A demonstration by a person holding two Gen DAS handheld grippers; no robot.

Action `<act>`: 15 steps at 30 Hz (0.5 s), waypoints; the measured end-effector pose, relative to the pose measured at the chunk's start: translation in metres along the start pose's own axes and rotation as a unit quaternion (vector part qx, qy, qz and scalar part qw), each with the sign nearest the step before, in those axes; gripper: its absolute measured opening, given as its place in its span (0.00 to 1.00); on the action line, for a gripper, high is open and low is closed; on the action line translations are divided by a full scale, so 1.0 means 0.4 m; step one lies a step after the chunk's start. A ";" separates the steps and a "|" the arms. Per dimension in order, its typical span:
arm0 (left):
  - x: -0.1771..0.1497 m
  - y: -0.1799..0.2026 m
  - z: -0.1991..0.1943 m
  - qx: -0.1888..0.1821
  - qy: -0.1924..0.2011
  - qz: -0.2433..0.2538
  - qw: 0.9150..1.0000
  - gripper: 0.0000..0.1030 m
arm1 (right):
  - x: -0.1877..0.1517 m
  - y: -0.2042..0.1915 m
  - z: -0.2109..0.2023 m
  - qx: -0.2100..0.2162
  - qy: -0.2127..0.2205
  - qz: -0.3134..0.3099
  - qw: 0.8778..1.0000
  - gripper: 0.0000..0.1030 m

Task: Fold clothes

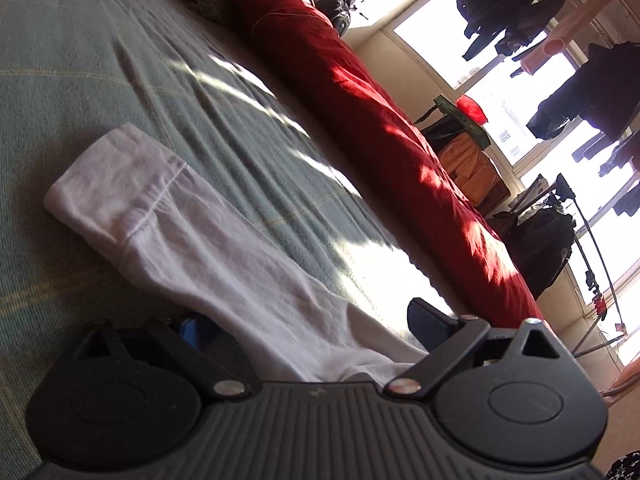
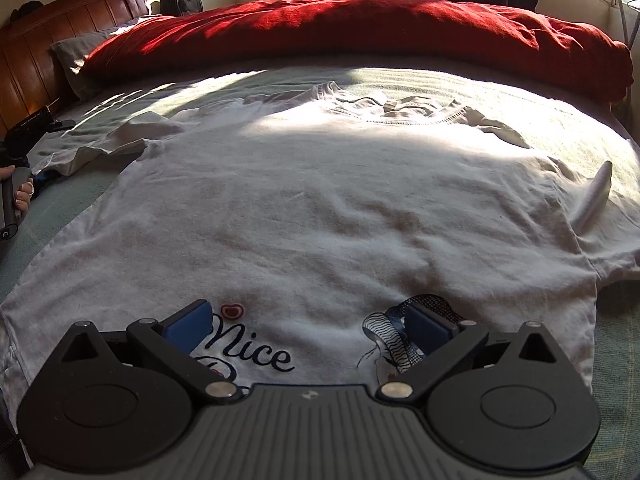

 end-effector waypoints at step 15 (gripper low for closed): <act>0.181 -0.091 0.010 -0.109 0.037 -0.107 0.988 0.90 | 0.006 -0.109 -0.057 -0.053 -0.031 -0.026 0.998 1.00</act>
Point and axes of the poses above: each gripper's, at about its wrist camera, not at the fingertips, and z roughly the way its jaws point, y to its right, x to its top, the point moved 7 cm from there along z, roughly the way its jaws point
